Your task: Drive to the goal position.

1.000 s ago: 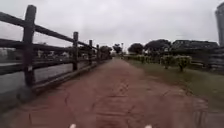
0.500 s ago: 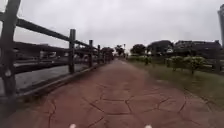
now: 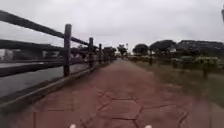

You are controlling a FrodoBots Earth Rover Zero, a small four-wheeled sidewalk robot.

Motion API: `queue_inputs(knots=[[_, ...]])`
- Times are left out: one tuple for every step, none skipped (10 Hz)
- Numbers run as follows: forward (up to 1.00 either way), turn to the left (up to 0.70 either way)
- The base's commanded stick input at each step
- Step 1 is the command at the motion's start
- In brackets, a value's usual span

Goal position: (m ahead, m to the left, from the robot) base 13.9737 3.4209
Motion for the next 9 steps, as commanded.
queue_inputs(knots=[[1.0, -0.4], [1.0, -0.4], [1.0, -0.25], [1.0, 0.0], [1.0, 0.0], [1.0, 0.0], [1.0, 0.0], [1.0, 0.0], [1.0, 0.0]])
